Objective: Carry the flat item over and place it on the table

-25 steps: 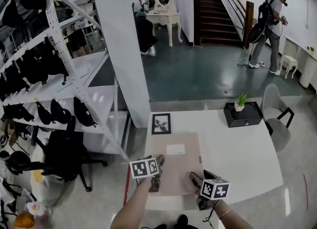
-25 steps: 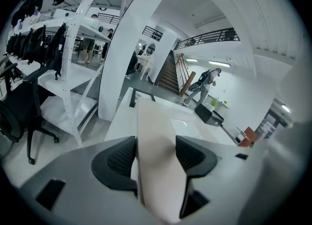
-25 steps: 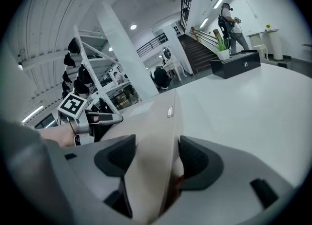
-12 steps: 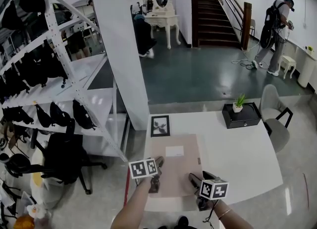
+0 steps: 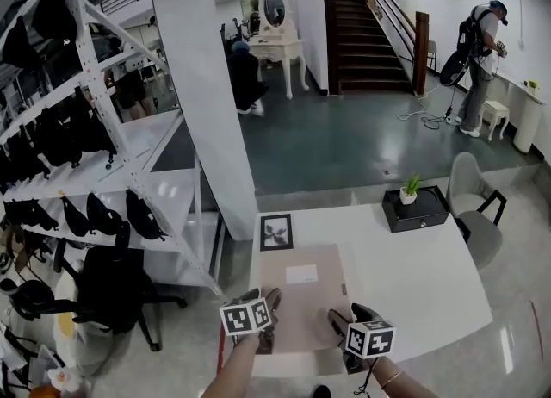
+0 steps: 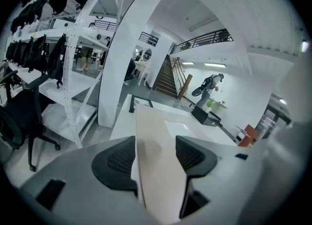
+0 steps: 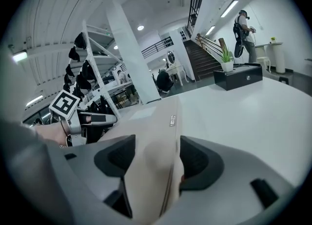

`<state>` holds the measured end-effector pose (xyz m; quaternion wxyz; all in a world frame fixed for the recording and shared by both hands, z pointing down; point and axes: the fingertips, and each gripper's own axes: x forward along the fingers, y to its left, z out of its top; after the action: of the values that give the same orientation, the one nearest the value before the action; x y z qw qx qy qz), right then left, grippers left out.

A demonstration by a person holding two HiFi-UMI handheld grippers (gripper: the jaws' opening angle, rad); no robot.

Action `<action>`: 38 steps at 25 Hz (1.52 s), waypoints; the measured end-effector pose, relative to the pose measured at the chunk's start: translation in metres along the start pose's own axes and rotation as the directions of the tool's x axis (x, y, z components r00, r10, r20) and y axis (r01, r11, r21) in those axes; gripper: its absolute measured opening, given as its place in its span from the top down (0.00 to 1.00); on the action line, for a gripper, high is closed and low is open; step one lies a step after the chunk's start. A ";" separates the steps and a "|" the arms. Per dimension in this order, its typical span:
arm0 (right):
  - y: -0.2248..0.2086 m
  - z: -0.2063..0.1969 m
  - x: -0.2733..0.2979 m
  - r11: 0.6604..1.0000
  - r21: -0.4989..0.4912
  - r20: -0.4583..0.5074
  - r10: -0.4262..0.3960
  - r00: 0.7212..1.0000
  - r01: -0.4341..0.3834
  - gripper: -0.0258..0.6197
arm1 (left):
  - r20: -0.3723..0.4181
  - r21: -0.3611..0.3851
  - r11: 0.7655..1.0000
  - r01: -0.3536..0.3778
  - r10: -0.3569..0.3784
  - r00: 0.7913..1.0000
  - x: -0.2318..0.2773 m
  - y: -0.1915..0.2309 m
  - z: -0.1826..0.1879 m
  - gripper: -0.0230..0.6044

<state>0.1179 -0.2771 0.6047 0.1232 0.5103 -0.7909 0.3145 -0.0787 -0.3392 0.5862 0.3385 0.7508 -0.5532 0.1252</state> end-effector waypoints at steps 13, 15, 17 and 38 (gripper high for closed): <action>0.023 0.026 -0.041 0.997 -0.075 0.125 0.025 0.992 -0.016 0.65 | 0.120 0.044 0.998 0.035 -0.040 0.992 -0.064 -0.017 -0.002 0.64; 0.027 0.030 -0.047 0.996 -0.090 0.153 0.021 0.988 -0.008 0.70 | 0.134 0.070 0.997 0.030 -0.040 0.990 -0.073 -0.019 -0.003 0.68; 0.030 0.033 -0.052 0.996 -0.091 0.171 0.024 0.985 -0.008 0.72 | 0.148 0.087 0.996 0.025 -0.038 0.988 -0.082 -0.021 -0.005 0.73; 0.036 0.032 -0.085 0.992 -0.123 0.235 -0.003 0.972 0.033 0.96 | 0.236 0.146 0.989 0.004 -0.039 0.971 -0.124 -0.030 -0.008 0.92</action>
<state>0.1282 -0.2248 0.5225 0.0637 0.5423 -0.8135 0.2003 -0.0934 -0.2369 0.5116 0.2158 0.7889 -0.5711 0.0704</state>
